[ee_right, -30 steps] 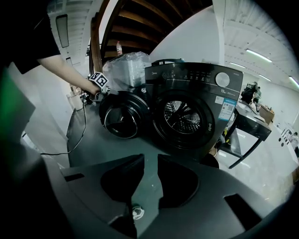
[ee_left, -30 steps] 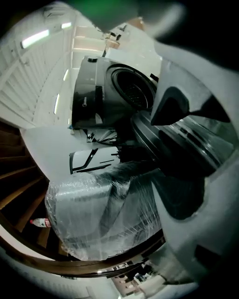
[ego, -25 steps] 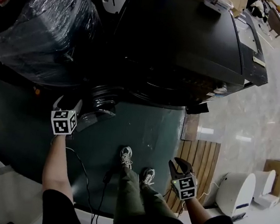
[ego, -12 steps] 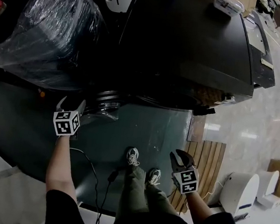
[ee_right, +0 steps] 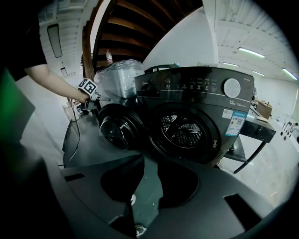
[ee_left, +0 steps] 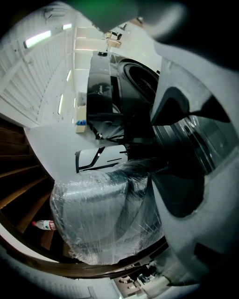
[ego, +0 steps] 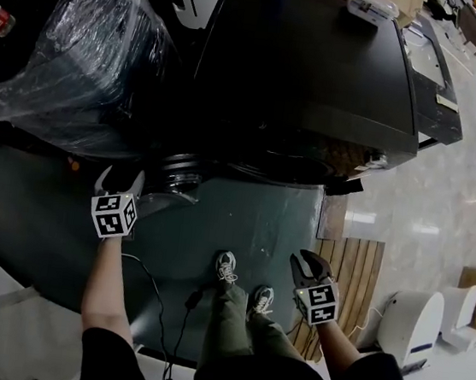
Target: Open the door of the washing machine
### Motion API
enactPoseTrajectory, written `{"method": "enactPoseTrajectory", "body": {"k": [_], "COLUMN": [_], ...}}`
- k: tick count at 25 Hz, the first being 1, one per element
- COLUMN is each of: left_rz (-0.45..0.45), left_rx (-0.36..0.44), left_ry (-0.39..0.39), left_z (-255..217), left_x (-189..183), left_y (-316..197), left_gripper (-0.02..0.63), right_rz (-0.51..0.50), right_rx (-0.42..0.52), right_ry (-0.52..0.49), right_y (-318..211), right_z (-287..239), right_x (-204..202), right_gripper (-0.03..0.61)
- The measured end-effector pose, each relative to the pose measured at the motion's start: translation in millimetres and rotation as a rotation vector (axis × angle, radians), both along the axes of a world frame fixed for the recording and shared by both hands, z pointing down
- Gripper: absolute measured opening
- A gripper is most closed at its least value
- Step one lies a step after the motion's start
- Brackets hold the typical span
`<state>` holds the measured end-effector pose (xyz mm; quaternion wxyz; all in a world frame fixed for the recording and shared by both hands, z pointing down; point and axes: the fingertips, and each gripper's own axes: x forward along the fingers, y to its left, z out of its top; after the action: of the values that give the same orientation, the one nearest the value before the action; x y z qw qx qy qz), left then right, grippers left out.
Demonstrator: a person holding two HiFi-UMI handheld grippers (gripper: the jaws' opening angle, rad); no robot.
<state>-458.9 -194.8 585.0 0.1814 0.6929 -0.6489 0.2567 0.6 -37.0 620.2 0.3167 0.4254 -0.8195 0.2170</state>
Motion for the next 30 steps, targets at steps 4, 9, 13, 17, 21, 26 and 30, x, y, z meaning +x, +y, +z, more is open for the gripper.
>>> {"method": "enactPoseTrajectory", "body": {"k": [4,9,13,17,21,26,30], "left_rz": [-0.009,-0.006,-0.001,0.007,-0.017,0.014,0.051], "left_rx": [0.098,0.176,0.227,0.274,0.318,0.369,0.382], "left_ry": [0.030,0.036,0.036,0.049,0.099,0.141,0.139], "left_z": [-40,-83,-110,-135,-156,-189,-207], "left_x": [29,70,106,145,182,232,258], "left_y": [19,54,88,124,157,188,214], "left_gripper": [0.330,0.198,0.115,0.060,0.037,0.023,0.017], "right_rz": [0.002,0.010,0.006,0.000,0.010,0.011,-0.004], "right_rx": [0.038,0.113,0.159,0.203,0.246,0.303,0.337], "right_ry": [-0.019,-0.065,-0.090,-0.108,-0.135,-0.186,-0.239], "right_y": [6,11,19,30,40,51,65], "right_z": [-19,-52,-74,-94,-117,-151,-179], "right_x": [9,20,34,46,60,70,71], "right_gripper": [0.094,0.083,0.069,0.037,0.015,0.008,0.008]}}
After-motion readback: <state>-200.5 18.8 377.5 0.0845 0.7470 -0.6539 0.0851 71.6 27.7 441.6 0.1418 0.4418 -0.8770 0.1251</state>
